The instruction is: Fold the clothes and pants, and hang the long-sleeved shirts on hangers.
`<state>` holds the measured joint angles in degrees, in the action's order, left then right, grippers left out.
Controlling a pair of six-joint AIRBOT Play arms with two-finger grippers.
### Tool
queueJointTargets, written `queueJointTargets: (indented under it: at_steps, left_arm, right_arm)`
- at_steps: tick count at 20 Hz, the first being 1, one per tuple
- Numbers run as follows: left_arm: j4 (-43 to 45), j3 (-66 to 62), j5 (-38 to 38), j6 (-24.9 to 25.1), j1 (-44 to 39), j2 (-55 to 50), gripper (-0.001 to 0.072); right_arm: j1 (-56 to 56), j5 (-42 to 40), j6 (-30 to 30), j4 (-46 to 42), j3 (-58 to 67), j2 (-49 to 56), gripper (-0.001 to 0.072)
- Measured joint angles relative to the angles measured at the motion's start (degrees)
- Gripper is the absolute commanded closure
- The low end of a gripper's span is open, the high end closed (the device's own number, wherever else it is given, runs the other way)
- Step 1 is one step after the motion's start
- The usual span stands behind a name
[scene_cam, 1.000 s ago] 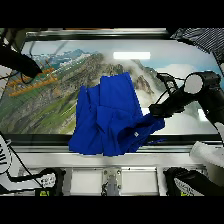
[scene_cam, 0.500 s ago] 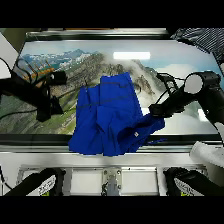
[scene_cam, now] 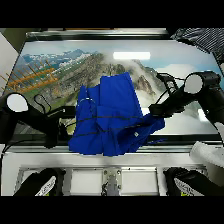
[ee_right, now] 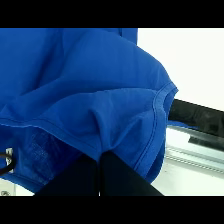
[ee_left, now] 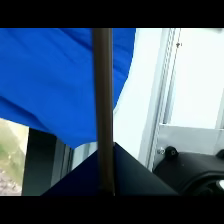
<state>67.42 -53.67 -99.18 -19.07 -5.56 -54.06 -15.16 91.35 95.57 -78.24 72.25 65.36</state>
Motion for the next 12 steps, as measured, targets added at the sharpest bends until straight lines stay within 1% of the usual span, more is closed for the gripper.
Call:
queueJointTargets:
  at_steps: [3, 7, 9, 12]
  left_arm:
    - [-0.94, 4.52, 4.96, -0.92, -1.38, 0.52, 0.0700]
    - [-5.11, 8.15, 10.23, -0.81, -2.16, 0.72, 0.0700]
    - [-6.88, 8.96, 11.58, -0.52, -2.32, 0.22, 0.0700]
    - [-8.02, 9.46, 11.67, -0.35, -2.40, -2.10, 0.0701]
  right_arm:
    - [0.00, 0.00, 0.00, 0.00, 0.00, 0.00, 0.0700]
    - [0.00, 0.00, 0.00, 0.00, 0.00, 0.00, 0.0700]
    - [0.00, 0.00, -0.02, 0.00, 0.00, 0.00, 0.0700]
    - [0.00, 0.00, 0.00, 0.00, 0.00, 0.04, 0.0700]
